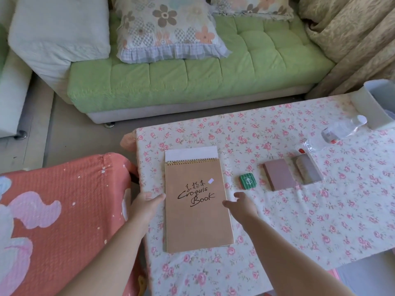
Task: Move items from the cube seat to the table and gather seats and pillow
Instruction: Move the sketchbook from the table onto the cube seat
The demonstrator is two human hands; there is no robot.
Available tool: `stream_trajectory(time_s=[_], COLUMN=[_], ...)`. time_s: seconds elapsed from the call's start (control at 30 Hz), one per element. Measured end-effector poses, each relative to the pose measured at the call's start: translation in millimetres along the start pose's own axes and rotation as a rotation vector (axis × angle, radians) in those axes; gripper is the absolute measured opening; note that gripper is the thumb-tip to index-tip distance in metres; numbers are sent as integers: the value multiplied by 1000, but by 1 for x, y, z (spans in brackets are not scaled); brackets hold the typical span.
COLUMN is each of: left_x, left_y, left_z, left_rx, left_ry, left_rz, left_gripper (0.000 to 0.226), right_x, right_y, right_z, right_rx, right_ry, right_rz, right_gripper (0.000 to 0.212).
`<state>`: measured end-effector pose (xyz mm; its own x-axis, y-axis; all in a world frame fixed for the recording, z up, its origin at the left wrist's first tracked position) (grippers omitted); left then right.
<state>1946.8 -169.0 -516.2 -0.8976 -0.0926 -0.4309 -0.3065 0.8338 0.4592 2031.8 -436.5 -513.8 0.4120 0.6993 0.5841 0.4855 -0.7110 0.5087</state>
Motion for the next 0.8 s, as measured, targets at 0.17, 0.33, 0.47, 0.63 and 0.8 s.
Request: stream_trajectory(time_s=[0.17,0.33,0.47,0.63,0.8], left_x=[14,23,30,45,61], left_y=[-38,-72,-86,-101,-109], left_z=[41,77,93,96,100], left_rx=[4,-44,-99,-124,-71], left_ry=[119,139,165,151,226], left_rz=[13,10,30,27,-71], left_gripper=[61,65,60,23,21], right_x=[-21,-49,-62,-75,-77], right_y=[-11,-30,-40,-54,-61], right_z=[51,92,105,111,111], right_rx=[-12,-14,-26,-17,-26], right_ry=[-4,-39,-41,-54,-146], right_rz=[20,76,13,18,126], right_gripper=[65,67,61,55,45])
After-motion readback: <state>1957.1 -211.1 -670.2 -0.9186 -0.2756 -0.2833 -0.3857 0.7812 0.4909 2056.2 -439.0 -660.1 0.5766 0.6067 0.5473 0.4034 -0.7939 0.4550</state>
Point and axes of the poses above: each hand's wrist, its own z-axis towards the middle knuckle, its own y-axis out of the back of the hand, x = y × z, the point moved 6 cm from there along z, towards the middle knuckle, and after that the axes turned 13 degrees about y, right-handed, at the moved point
